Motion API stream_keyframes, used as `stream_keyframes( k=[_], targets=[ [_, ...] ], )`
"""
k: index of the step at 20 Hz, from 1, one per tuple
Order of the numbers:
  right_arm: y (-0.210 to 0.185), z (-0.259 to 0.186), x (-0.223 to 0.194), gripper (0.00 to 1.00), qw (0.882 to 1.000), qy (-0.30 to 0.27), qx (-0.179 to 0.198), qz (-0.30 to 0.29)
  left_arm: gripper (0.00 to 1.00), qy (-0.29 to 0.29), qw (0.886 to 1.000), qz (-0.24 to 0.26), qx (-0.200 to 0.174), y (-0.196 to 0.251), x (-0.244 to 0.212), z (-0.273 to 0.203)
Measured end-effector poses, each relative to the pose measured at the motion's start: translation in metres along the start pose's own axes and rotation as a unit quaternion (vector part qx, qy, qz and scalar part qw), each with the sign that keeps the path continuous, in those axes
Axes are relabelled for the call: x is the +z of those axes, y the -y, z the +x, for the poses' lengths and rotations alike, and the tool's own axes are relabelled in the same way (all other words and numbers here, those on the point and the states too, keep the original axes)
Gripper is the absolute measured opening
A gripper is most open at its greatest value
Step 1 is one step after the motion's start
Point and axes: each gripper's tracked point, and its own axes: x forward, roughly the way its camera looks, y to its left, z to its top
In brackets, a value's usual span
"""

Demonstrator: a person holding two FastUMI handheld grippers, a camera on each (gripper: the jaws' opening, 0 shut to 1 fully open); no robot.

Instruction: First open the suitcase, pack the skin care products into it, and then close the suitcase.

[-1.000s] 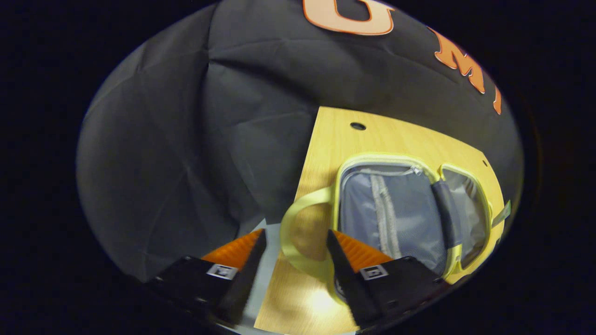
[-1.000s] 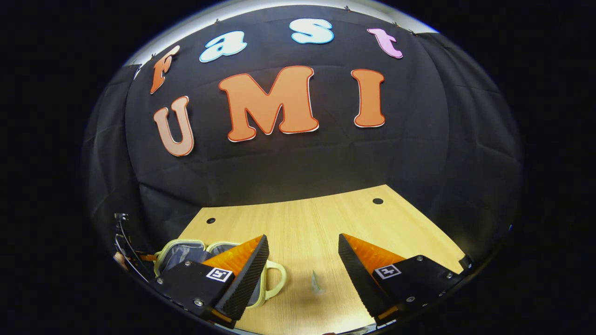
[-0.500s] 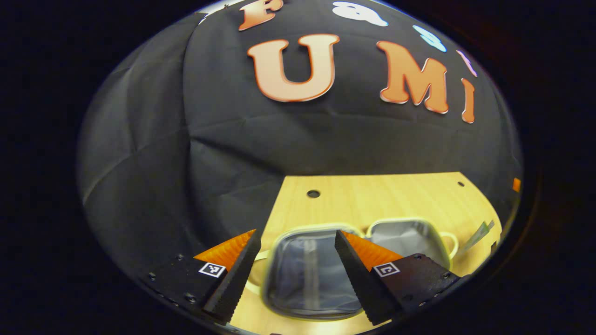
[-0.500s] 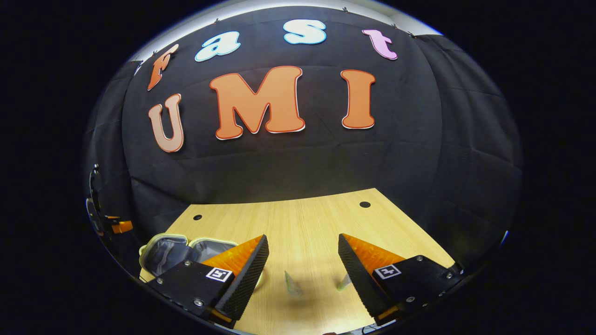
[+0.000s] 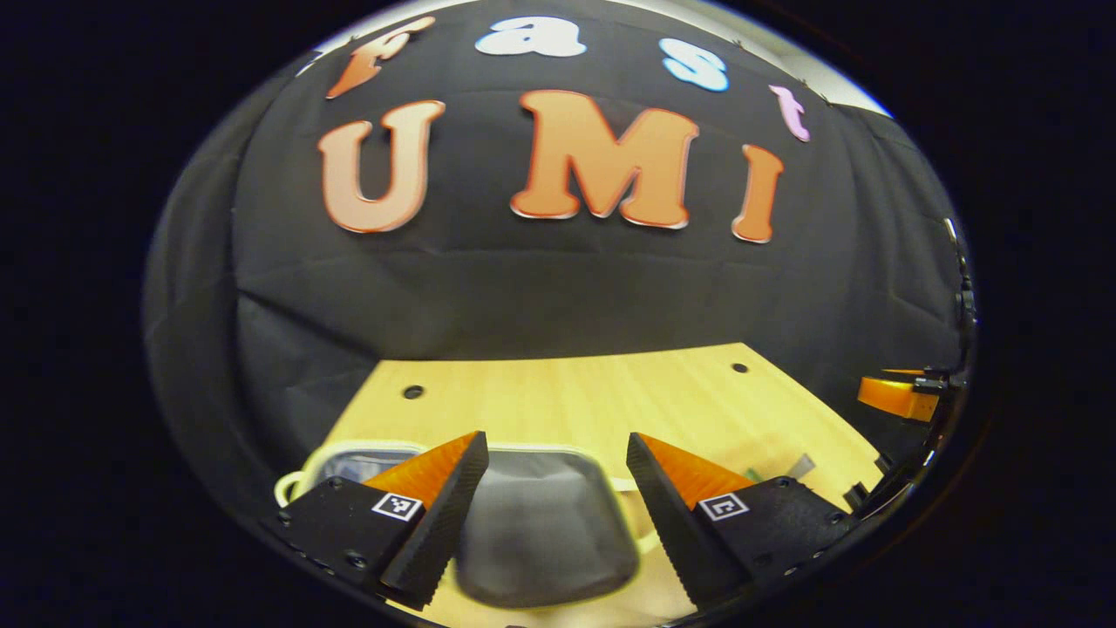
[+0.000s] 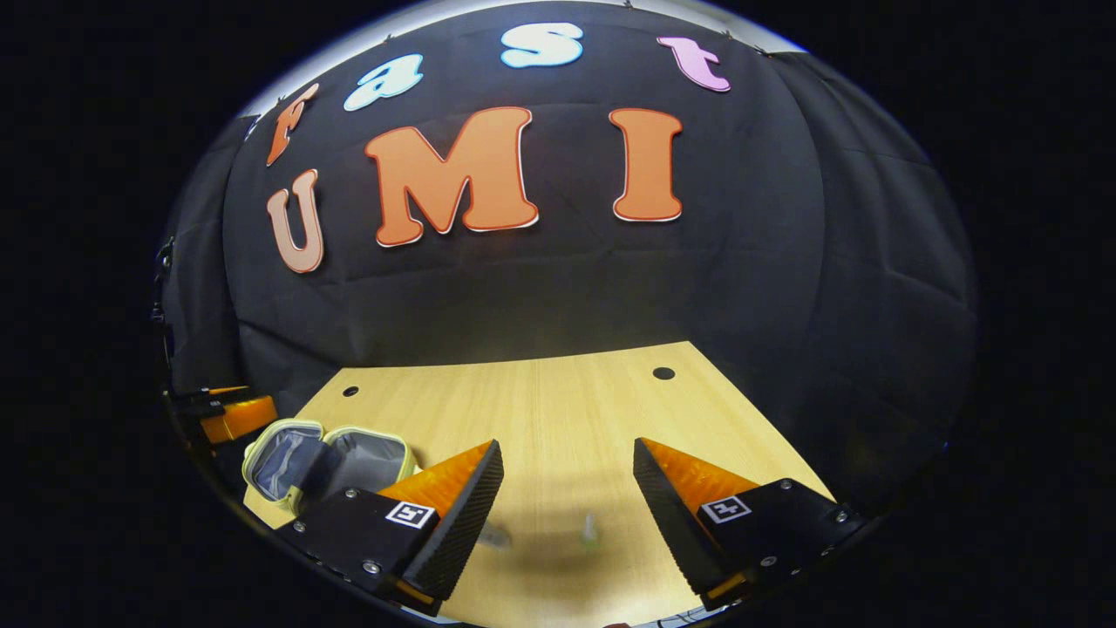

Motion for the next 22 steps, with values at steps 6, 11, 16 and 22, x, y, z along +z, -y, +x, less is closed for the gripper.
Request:
stream_keyframes(
  k=[6, 11, 16, 22],
  targets=[
    [0.055, 0.014, -0.017, 0.95, 0.999, -0.034, -0.002, -0.013, 1.0, 0.027, 0.999, 0.015, -0.043, 0.132, -0.019, 0.026],
    [0.088, 0.029, -0.027, 0.95, 0.998, -0.054, 0.002, -0.03, 0.98, -0.002, 0.999, 0.034, -0.042, 0.185, -0.072, 0.069],
    [0.105, 0.04, -0.037, 0.95, 0.997, -0.069, 0.012, -0.044, 0.98, -0.056, 0.997, 0.043, -0.018, 0.194, -0.15, 0.094],
    [0.109, 0.047, -0.046, 0.96, 0.994, -0.079, 0.031, -0.07, 0.99, -0.101, 0.995, 0.016, 0.006, 0.184, -0.208, 0.107]
  ],
)
